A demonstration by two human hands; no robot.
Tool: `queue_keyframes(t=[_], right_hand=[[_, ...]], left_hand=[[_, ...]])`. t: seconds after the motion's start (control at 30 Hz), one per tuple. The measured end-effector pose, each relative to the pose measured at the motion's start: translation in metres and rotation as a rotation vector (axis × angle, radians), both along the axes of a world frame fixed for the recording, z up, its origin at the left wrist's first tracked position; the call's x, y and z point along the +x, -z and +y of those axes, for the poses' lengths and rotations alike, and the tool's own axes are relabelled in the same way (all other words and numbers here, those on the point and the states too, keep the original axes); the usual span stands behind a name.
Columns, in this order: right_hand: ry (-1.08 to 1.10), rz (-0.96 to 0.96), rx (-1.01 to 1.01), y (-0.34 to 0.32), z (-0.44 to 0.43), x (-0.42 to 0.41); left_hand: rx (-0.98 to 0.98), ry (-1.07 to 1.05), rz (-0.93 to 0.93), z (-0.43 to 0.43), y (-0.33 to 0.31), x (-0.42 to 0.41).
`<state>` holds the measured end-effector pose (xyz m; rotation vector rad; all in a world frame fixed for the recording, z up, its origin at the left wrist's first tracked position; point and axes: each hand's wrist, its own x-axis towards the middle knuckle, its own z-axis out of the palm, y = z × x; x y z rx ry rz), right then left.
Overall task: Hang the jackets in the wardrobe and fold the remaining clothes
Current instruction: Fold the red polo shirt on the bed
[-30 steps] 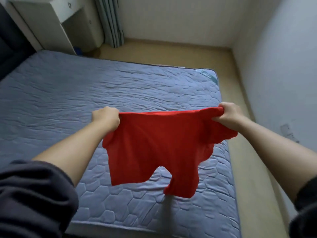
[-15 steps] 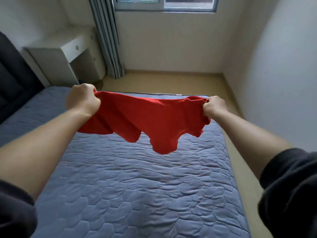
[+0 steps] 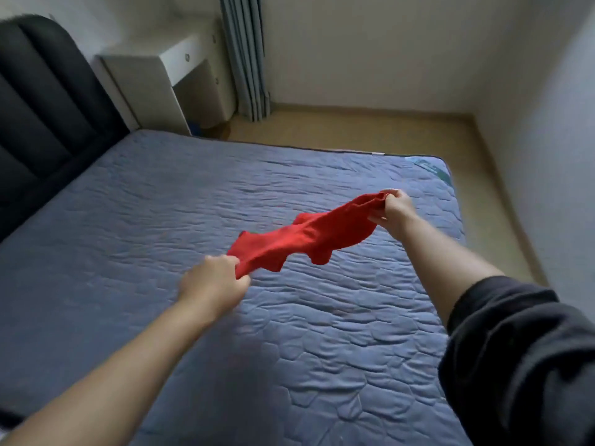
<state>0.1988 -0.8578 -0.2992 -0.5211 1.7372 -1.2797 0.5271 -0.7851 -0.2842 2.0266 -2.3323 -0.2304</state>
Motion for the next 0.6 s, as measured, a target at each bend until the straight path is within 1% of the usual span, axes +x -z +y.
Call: queue_keyframes(t=[0.03,0.13,0.23,0.3,0.37,0.47,0.6], right_hand=[[0.019,0.043,0.044,0.023,0.013,-0.013],[0.159,-0.001,0.142,0.095,0.069,-0.044],[0.132,0.024,0.277,0.165,0.131,-0.068],[0.112,0.041,0.343,0.206,0.170,-0.077],[0.097,0.043,0.401,0.239,0.202,-0.078],[0.107,0.012,0.462,0.284,0.237,-0.068],[0.055,-0.039,0.529,0.341,0.261,-0.037]], left_hand=[[0.059,0.048,0.002,0.018,0.031,-0.019],[0.287,0.177,0.037,0.083,0.124,-0.086],[0.576,0.223,0.070,0.137,0.200,-0.138],[0.689,0.227,0.043,0.158,0.238,-0.154],[0.746,0.211,0.033,0.170,0.268,-0.155],[0.775,0.185,-0.007,0.175,0.302,-0.138],[0.789,0.131,-0.138,0.165,0.344,-0.102]])
